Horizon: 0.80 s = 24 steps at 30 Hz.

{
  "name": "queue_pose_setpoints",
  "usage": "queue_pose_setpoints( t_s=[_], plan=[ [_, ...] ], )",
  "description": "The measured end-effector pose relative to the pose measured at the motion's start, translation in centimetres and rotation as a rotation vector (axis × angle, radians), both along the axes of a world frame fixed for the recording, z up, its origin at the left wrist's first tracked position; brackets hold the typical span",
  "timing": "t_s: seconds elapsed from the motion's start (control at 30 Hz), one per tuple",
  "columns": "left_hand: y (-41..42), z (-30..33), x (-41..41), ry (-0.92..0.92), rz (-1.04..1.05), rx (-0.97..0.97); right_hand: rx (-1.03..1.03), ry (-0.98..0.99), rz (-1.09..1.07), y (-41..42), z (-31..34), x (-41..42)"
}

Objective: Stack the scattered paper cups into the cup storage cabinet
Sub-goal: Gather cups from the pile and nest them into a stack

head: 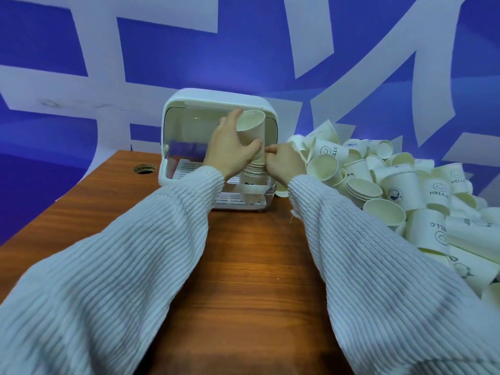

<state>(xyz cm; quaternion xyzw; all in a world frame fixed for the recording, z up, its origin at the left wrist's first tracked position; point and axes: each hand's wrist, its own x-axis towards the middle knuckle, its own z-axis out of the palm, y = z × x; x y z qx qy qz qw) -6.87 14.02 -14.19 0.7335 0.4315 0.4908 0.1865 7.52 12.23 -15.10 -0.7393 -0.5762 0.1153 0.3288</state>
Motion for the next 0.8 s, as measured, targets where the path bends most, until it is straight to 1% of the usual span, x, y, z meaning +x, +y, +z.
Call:
queue_pose_setpoints(
  t_s=[0.13, 0.23, 0.27, 0.4, 0.5, 0.53, 0.6, 0.67, 0.73, 0.8],
  plan=[
    [0.6, -0.6, 0.6, 0.223, -0.025, -0.087, -0.002, 0.207, 0.064, -0.1, 0.0, 0.6],
    [0.7, -2.0, 0.9, 0.405, -0.052, -0.192, 0.009, 0.274, 0.058, -0.8, 0.3, 1.1],
    [0.7, -2.5, 0.9, 0.441, -0.054, -0.213, 0.031, 0.274, 0.040, -1.1, 0.3, 1.2],
    [1.1, -3.4, 0.9, 0.507, -0.030, -0.179, 0.128, 0.194, -0.035, -2.8, 0.9, 2.7],
    [0.9, -2.7, 1.2, 0.654, 0.020, -0.207, 0.141, 0.116, -0.050, -4.9, 2.0, 4.9],
    [0.7, -2.6, 1.3, 0.678, 0.049, -0.188, 0.144, 0.106, -0.048, -5.8, 2.4, 5.8],
    [-0.6, -2.7, 1.8, 0.617, 0.096, -0.041, 0.136, 0.065, -0.041, -7.8, 3.2, 7.6],
    [-2.3, -3.0, 3.0, 0.468, 0.088, 0.159, 0.085, -0.037, -0.038, -9.6, 3.7, 9.7],
    [-4.1, -3.3, 5.0, 0.378, 0.014, 0.274, -0.031, -0.219, -0.033, -11.5, 3.9, 11.5],
    [-6.0, -3.5, 7.2, 0.351, -0.079, 0.293, -0.143, -0.432, -0.005, -13.4, 3.9, 12.8]
  ],
)
